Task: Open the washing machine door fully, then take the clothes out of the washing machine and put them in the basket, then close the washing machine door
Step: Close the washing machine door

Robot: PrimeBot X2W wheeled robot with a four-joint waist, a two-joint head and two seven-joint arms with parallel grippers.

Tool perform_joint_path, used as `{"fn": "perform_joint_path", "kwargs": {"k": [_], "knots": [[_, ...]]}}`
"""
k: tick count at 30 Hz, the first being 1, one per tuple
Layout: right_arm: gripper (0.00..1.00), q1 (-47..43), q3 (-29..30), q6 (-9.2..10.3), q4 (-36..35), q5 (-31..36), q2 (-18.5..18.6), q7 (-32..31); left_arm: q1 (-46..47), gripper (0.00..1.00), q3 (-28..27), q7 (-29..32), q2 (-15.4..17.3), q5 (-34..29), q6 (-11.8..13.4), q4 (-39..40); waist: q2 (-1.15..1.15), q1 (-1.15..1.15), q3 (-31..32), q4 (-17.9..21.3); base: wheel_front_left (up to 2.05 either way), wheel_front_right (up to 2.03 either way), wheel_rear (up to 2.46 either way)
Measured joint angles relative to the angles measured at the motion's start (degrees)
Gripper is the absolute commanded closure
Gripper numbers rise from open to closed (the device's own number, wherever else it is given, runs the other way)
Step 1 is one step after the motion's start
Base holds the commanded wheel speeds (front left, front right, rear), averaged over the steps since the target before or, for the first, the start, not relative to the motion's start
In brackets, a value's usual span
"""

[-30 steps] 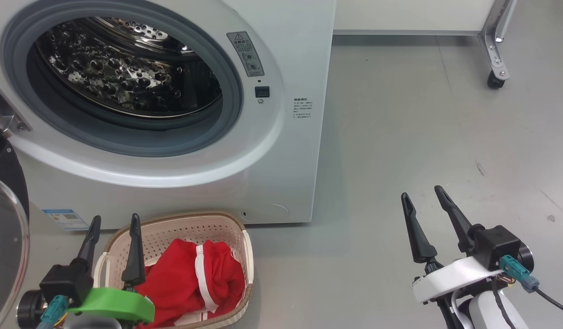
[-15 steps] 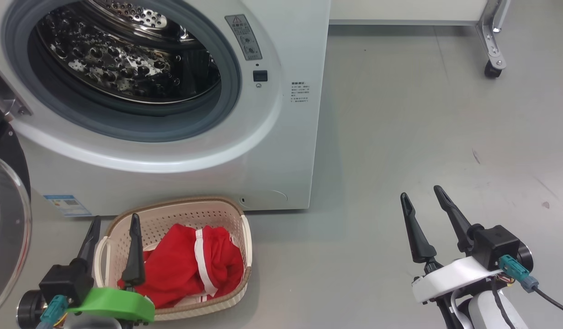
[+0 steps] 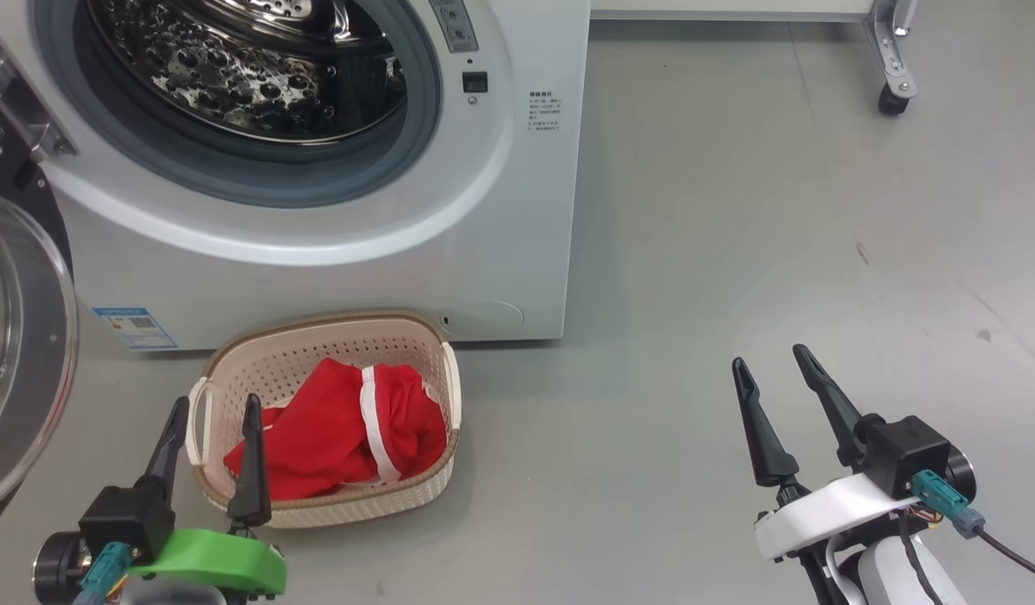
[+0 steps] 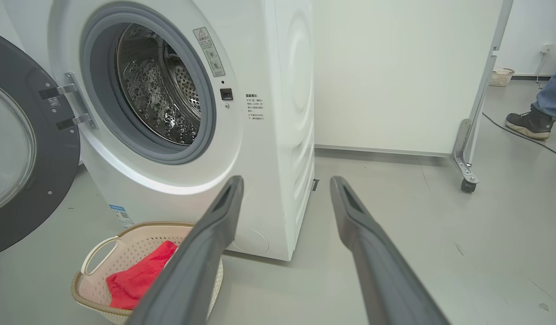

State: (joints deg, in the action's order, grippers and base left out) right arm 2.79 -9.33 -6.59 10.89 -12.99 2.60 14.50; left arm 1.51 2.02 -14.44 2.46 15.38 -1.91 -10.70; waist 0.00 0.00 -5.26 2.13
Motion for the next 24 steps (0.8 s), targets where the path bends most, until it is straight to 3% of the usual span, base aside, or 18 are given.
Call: {"fn": "perform_joint_path", "kwargs": {"k": [12,24], "knots": [[0.00,0.00,-0.15,-0.08,0.29,0.00,0.00,0.00,0.00,0.00,0.11,0.00,-0.02,-0.11,0.00,0.03,0.00,0.00,0.16,-0.12,-1.17,1.17,0.00],[0.00,0.14,-0.18,-0.08,0.29,0.00,0.00,0.00,0.00,0.00,0.10,0.00,-0.02,-0.11,0.01,0.09,0.00,0.00,-0.27,-0.49,-0.67,0.67,0.00]]}}
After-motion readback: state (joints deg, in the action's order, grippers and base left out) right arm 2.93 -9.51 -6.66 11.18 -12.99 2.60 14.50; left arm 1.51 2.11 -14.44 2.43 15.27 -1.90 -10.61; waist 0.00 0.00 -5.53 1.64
